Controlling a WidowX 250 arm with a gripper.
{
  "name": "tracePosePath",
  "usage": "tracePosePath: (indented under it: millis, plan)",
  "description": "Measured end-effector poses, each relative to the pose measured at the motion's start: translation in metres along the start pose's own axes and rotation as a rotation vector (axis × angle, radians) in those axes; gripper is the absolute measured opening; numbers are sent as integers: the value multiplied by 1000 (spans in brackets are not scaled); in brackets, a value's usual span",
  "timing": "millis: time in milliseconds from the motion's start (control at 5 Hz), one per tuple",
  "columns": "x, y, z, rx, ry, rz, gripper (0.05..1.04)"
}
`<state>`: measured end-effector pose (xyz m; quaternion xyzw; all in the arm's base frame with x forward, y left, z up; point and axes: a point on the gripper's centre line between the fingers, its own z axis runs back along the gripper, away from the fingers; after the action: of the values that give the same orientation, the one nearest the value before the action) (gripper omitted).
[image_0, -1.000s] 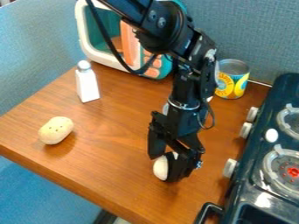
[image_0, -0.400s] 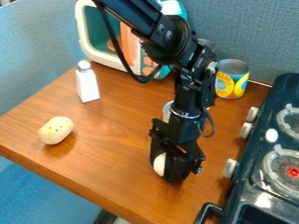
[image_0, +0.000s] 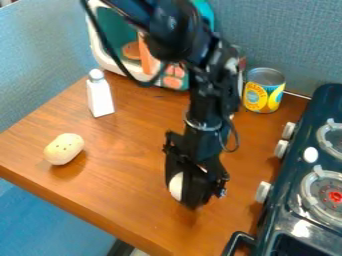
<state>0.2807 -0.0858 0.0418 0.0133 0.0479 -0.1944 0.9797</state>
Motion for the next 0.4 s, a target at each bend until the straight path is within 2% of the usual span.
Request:
tracePosePath:
  millis: [200,400]
  plan:
    - [-12,32,13,-35,-40,131,717]
    - [-4,54,25,-56,-65,193,717]
